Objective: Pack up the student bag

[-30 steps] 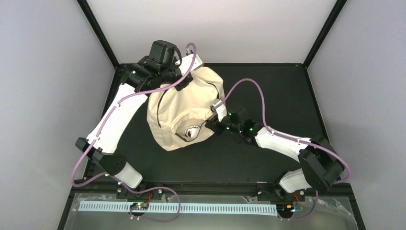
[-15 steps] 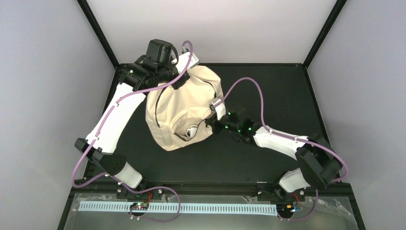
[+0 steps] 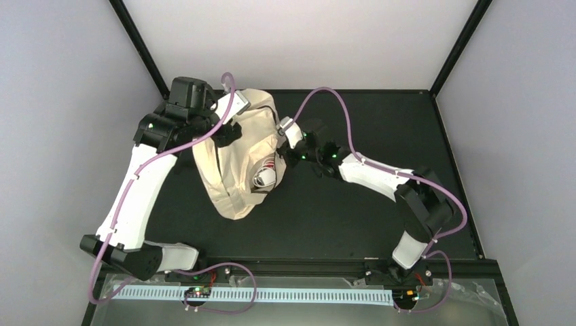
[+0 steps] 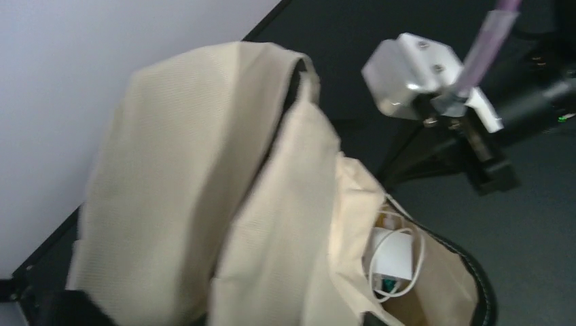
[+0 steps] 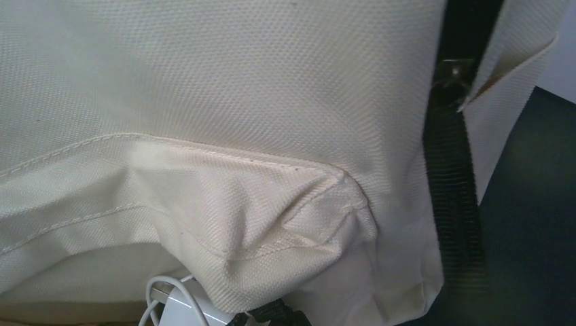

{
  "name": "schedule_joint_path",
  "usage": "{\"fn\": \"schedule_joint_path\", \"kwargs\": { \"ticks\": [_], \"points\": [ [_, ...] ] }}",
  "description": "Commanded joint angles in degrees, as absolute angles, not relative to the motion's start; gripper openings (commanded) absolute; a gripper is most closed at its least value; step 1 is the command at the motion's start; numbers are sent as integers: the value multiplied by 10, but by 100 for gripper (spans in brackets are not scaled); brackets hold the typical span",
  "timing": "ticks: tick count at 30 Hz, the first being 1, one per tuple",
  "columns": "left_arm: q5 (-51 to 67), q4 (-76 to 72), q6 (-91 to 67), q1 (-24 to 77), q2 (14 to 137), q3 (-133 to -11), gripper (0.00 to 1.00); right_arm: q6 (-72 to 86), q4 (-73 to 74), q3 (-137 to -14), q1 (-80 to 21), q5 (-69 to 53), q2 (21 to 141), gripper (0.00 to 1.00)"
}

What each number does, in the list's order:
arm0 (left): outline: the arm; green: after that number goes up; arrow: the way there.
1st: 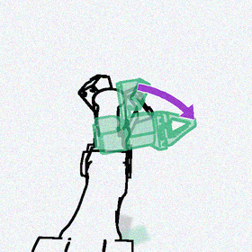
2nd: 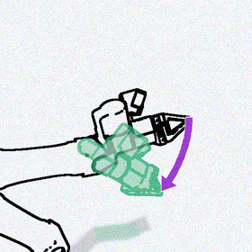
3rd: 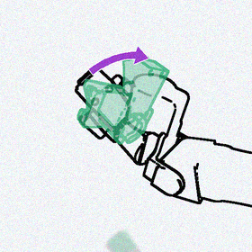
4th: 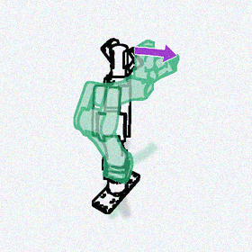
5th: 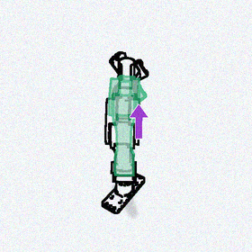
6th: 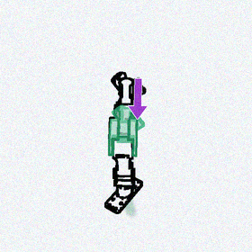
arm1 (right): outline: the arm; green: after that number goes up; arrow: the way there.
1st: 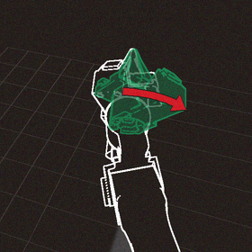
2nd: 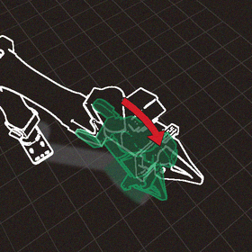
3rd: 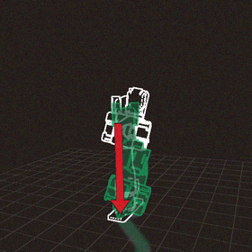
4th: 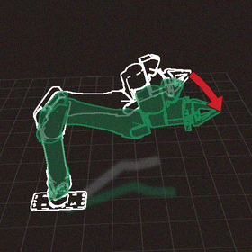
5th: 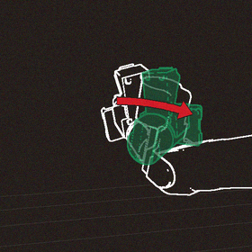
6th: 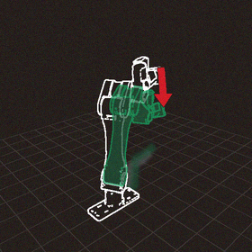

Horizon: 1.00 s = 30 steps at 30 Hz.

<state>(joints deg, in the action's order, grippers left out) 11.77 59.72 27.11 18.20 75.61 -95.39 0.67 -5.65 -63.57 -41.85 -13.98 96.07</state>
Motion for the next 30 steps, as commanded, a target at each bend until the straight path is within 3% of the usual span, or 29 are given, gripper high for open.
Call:
{"fn": "schedule_joint_path", "kwargs": {
  "ticks": [1,5,12,21,22,23,27,30],
  "points": [
    [157,628,278,183,775,-967,71,-19,-48,-684,-417,-178,986,1],
    [146,648,300,199,868,-1093,98,-12,-47,-703,-417,-189,998,1],
    [92,664,357,236,1008,-1280,99,-10,-50,-709,-417,-195,993,1],
    [38,731,451,233,1121,-1293,98,-5,-50,-705,-417,-197,984,1],
    [31,726,450,231,1127,-1293,94,-5,-50,-704,-417,-197,983,1],
    [27,717,448,230,1131,-1293,83,-5,-50,-702,-417,-197,982,1],
    [70,697,422,228,1137,-1309,6,-17,-30,-704,-421,-189,981,1],
    [120,683,376,228,1131,-1320,2,-33,-10,-706,-429,-174,978,1]
  ]
}}
